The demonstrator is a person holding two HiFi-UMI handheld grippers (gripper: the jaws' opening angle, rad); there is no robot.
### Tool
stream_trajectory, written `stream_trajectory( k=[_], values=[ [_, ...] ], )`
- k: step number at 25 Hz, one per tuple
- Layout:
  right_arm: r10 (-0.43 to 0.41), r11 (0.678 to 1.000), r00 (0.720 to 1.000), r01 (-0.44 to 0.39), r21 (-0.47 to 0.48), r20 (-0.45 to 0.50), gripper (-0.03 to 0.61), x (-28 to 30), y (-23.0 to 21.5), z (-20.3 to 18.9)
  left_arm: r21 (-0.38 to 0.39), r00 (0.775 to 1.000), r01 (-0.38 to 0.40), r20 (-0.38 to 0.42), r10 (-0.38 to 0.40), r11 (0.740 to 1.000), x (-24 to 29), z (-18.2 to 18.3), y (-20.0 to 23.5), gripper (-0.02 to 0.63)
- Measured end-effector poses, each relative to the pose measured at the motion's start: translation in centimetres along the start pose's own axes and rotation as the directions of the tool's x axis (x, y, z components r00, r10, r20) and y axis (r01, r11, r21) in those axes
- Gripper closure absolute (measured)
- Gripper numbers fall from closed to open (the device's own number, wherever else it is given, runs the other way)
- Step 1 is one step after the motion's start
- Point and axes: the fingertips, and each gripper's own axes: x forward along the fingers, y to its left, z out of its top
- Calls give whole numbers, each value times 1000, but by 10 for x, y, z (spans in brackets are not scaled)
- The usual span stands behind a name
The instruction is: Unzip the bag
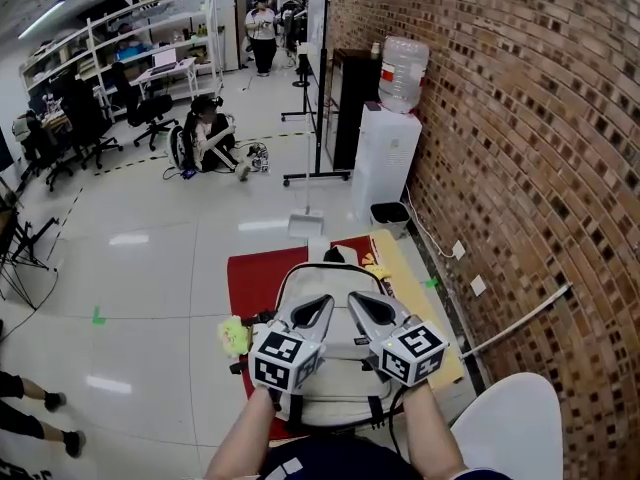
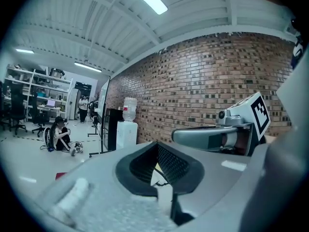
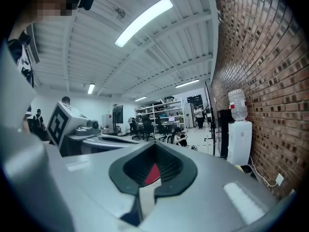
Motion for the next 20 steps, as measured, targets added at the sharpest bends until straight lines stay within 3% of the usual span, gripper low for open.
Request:
stream_trajectory(
  k=[20],
  values=[
    [5, 1000, 1000, -5, 2, 0, 574, 5, 3, 6, 17, 999, 30, -22, -30, 999, -3, -2, 6, 609]
  ],
)
